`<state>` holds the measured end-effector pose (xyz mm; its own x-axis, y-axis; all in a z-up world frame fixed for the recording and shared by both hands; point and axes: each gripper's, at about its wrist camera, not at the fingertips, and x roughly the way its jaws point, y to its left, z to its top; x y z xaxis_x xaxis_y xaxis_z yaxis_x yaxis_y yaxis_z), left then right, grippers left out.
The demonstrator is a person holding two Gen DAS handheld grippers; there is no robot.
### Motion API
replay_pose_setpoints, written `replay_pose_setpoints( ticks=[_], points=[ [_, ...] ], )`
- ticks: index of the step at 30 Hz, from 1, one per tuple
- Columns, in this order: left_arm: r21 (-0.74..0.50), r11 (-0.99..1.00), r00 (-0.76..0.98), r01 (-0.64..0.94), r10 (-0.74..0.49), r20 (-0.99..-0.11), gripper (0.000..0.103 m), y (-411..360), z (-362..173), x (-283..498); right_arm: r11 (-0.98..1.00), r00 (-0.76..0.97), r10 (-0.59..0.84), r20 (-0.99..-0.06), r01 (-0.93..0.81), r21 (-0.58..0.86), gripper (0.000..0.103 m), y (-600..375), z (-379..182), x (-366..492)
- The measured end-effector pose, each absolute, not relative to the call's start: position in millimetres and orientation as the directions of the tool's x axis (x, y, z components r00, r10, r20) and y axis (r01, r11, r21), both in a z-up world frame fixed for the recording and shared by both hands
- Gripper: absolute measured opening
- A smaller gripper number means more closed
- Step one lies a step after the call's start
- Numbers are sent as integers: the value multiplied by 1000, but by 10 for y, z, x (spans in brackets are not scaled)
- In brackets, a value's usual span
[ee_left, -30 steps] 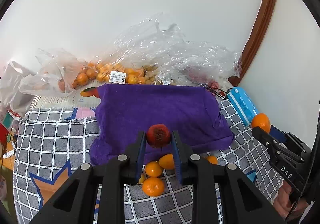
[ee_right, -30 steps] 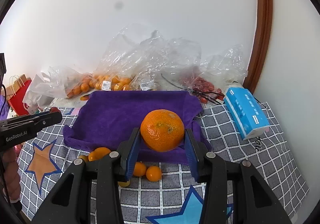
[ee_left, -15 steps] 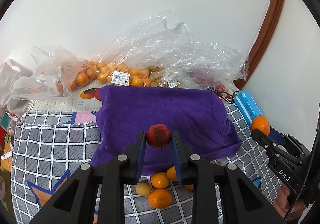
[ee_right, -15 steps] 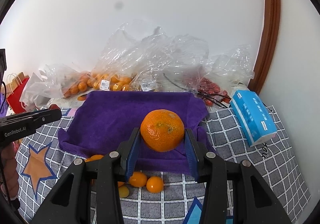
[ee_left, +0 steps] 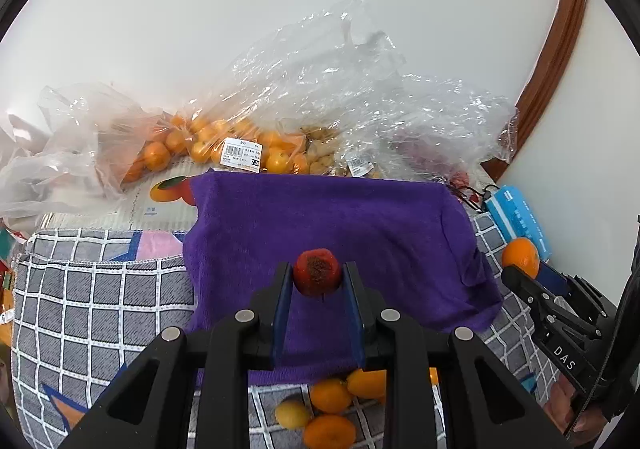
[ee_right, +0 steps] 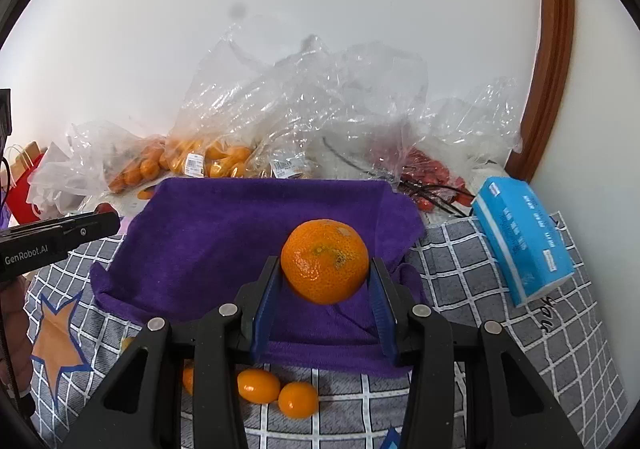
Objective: Organize fruits
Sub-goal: 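Lift and carry the mandarin with the right tool while the left tool carries the tomato onto the towel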
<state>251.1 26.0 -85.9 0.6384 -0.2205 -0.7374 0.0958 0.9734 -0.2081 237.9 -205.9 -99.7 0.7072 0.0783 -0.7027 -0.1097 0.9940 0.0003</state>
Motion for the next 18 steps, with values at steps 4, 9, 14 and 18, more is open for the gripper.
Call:
replay_pose_setpoints(
  ticks=[4, 9, 14, 18],
  points=[
    [-216, 973, 625, 86, -221, -749, 24, 249, -971, 2637, 994, 694, 78, -715, -105, 6, 43, -2085, -1119, 2489],
    [-218, 973, 605, 75, -218, -766, 24, 247, -1123, 2761, 995, 682, 74, -727, -97, 10, 43, -2113, -1264, 2606],
    [-218, 974, 581, 65, -215, -785, 24, 251, -1282, 2861, 996, 658, 68, -750, -90, 11, 43, -2135, -1458, 2740],
    [-222, 973, 565, 60, -216, -796, 24, 240, -1394, 2904, 996, 642, 67, -764, -90, 12, 43, -2137, -1574, 2811]
  ],
)
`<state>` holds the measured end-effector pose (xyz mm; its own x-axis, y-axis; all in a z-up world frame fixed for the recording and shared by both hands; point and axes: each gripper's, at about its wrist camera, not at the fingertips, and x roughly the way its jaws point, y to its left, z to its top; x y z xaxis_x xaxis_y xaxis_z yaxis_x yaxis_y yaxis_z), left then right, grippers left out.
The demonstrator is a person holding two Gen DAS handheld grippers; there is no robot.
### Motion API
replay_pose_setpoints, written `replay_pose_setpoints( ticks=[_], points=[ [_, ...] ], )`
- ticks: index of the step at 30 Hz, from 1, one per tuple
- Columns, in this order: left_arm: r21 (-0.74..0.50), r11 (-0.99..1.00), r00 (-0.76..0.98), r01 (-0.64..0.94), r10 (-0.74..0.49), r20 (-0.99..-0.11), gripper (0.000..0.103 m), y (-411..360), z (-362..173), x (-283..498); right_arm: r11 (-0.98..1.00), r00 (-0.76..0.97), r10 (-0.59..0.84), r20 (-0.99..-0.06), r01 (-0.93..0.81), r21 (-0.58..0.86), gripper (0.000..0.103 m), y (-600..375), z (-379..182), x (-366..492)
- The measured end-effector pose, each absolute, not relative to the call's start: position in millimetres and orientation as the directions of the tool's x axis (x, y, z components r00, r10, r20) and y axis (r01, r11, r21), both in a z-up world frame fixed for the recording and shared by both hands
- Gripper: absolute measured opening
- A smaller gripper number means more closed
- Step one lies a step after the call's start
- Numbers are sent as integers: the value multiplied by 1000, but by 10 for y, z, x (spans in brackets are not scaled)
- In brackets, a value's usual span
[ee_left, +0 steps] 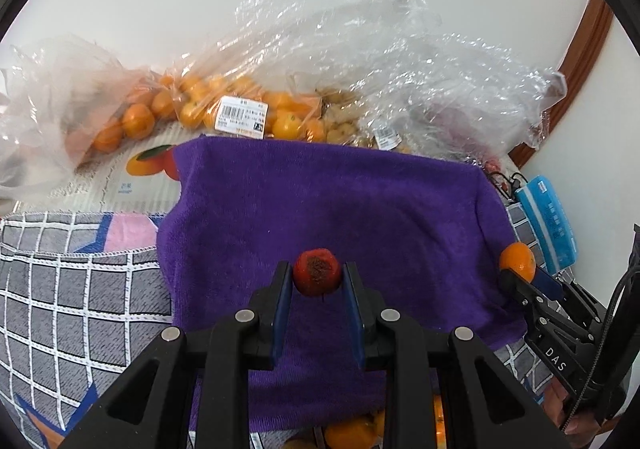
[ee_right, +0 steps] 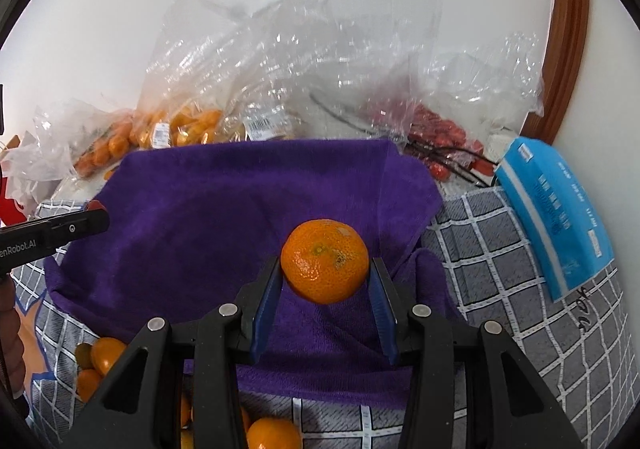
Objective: Organize fruits
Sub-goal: 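Lift and carry the mandarin with the right tool while the left tool carries the tomato onto the towel, then lower the mandarin onto the purple towel and open the right tool while the left tool releases the tomato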
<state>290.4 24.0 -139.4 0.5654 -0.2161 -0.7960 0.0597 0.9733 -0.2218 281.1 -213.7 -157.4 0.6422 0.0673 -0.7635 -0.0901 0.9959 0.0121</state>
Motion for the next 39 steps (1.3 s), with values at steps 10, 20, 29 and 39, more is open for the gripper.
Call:
replay_pose_setpoints(
  ticks=[10, 20, 29, 39],
  points=[
    [-214, 975, 540, 57, -211, -815, 24, 200, -1561, 2935, 995, 617, 75, -783, -98, 17, 43, -2116, -1730, 2879],
    [-196, 979, 523, 49, -193, -830, 24, 201, -1616, 2932, 995, 599, 80, -797, -100, 25, 43, -2103, -1780, 2876],
    [-191, 980, 516, 52, -190, -835, 34, 190, -1548, 2863, 993, 626, 90, -774, -118, 20, 61, -2093, -1601, 2748],
    [-126, 991, 593, 36, -123, -796, 64, 116, -1112, 2453, 998, 688, 24, -726, -59, -23, 69, -2159, -1125, 2319]
  ],
)
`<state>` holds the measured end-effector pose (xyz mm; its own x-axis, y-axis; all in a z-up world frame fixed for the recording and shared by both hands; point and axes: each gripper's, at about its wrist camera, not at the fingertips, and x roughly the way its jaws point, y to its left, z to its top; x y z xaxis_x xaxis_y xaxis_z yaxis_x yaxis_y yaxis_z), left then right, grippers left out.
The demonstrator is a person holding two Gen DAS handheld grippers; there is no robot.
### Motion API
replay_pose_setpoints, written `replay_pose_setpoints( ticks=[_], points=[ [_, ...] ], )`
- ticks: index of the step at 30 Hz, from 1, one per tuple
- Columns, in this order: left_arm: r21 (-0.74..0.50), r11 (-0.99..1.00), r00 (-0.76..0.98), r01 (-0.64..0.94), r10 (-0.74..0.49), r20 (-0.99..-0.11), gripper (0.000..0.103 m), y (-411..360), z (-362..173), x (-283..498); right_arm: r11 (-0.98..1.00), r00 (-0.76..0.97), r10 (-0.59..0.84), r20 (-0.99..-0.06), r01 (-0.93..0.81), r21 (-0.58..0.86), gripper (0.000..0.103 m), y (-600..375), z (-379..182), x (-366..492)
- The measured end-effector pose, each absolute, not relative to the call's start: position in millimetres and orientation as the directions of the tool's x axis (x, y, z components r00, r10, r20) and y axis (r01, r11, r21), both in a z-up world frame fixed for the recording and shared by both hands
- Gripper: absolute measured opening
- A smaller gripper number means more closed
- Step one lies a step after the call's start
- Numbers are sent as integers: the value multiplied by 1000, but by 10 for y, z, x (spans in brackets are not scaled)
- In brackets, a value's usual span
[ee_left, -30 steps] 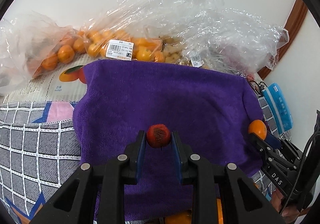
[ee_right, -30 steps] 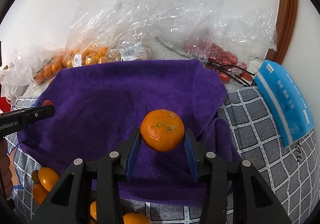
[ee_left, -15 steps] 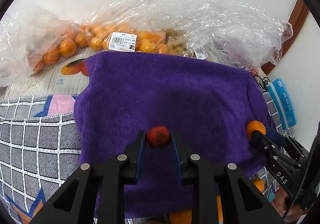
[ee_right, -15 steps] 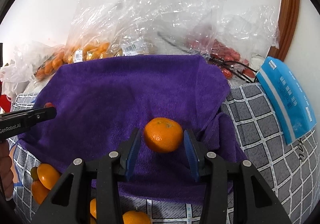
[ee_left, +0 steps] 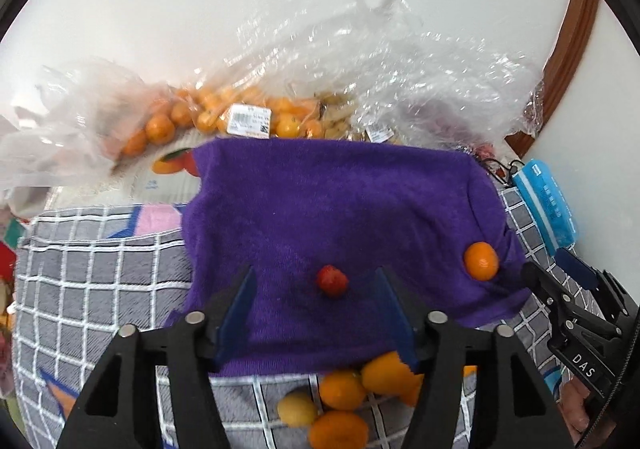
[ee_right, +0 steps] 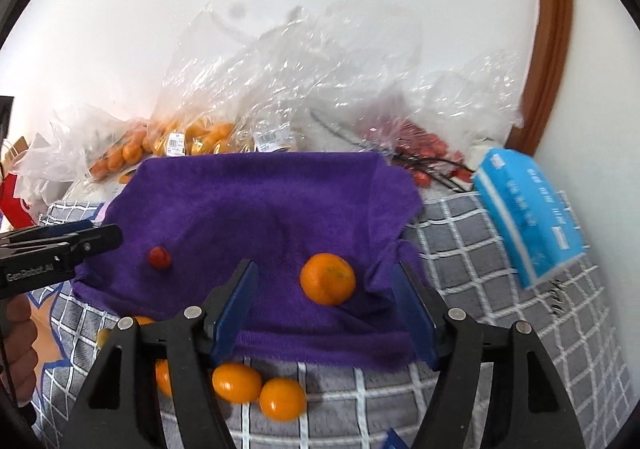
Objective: Organize fruits
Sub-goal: 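Lower the mandarin onto the purple towel and open the right tool while the left tool releases the tomato, then withdraw both open tools from the purple towel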
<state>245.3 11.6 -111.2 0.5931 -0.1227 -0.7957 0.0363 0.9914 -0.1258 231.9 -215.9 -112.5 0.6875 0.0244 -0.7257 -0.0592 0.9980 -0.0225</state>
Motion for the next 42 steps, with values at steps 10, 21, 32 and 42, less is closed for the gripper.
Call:
replay_pose_setpoints(
  ticks=[10, 21, 32, 42],
  points=[
    [-140, 989, 625, 46, -138, -768, 76, 46, -857, 1910, 998, 741, 25, -672, -55, -24, 70, -2260, -709, 1693],
    [-182, 979, 679, 87, -192, -709, 76, 18, -613, 1291, 998, 765, 54, -641, -61, 11, 78, -2304, -480, 1106],
    [-166, 980, 716, 112, -196, -670, 72, -25, -476, 921, 999, 740, 48, -671, -47, 20, 85, -2323, -479, 776],
    [-162, 983, 721, 88, -176, -670, 72, 33, -421, 820, 996, 758, 79, -648, -81, 26, 85, -2250, -469, 662]
  ],
)
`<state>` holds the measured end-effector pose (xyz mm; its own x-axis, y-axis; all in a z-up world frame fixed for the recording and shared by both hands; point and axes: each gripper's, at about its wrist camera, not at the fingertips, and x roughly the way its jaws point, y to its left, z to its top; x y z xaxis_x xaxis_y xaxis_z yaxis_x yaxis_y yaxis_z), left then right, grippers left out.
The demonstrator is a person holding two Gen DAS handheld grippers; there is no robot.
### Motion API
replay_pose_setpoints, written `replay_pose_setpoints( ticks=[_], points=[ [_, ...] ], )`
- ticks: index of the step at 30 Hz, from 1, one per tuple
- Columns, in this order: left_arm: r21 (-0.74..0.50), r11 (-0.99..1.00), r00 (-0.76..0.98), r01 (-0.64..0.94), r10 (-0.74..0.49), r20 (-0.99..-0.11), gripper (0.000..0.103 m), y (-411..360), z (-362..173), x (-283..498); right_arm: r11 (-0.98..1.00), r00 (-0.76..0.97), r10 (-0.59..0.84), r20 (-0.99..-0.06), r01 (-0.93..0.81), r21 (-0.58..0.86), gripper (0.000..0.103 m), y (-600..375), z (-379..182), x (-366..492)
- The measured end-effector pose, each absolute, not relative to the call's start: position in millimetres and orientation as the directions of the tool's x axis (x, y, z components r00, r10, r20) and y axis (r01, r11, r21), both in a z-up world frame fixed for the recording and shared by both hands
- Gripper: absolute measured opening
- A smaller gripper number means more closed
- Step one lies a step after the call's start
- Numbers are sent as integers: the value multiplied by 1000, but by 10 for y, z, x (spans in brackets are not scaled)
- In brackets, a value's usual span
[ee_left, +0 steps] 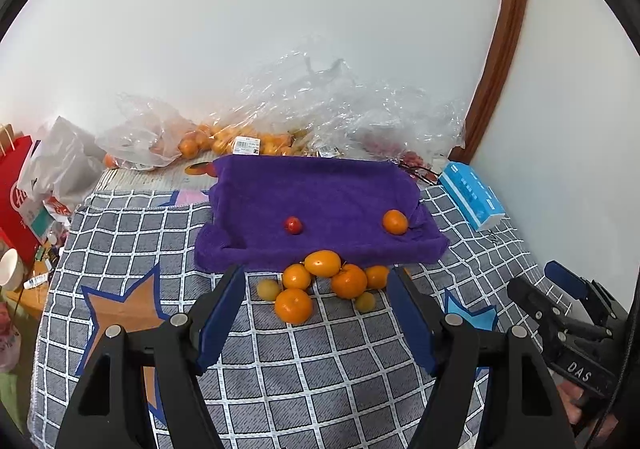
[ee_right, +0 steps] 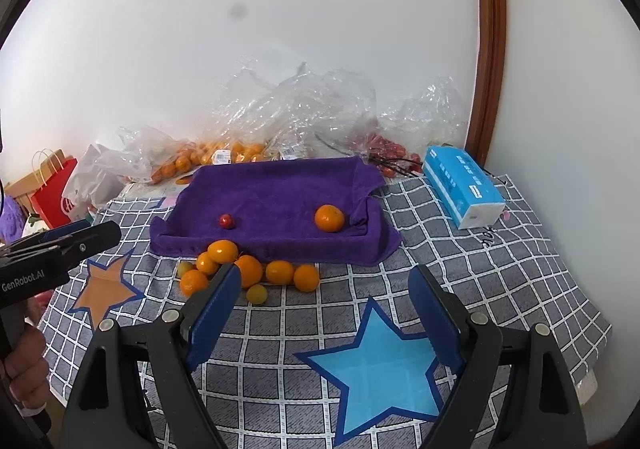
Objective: Organize fruits
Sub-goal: 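Withdraw both open tools from the purple towel, then move both tools toward the remaining oranges beside the towel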
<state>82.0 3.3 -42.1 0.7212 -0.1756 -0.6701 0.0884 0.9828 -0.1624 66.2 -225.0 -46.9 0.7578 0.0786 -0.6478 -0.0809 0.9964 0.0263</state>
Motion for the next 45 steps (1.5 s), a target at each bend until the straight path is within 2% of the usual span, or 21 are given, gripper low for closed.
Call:
replay_pose_setpoints(
  ticks=[5, 10, 14, 20, 45],
  points=[
    [-166, 983, 719, 83, -174, -673, 72, 78, -424, 817, 995, 758, 75, -648, -98, 0, 85, -2172, -479, 665],
    [-162, 983, 721, 85, -173, -671, 72, 117, -424, 785, 996, 755, 87, -650, -87, 32, 85, -2168, -486, 679],
    [-165, 983, 725, 79, -171, -667, 72, 146, -426, 768, 992, 708, 127, -695, -101, 78, 83, -2169, -522, 745],
    [-171, 983, 720, 72, -170, -672, 72, 171, -448, 784, 991, 708, 130, -694, -87, 98, 82, -2191, -547, 754],
    [-184, 979, 680, 85, -192, -708, 72, 282, -744, 1065, 992, 660, 125, -741, -59, 114, 82, -2216, -820, 1112]
  ],
)
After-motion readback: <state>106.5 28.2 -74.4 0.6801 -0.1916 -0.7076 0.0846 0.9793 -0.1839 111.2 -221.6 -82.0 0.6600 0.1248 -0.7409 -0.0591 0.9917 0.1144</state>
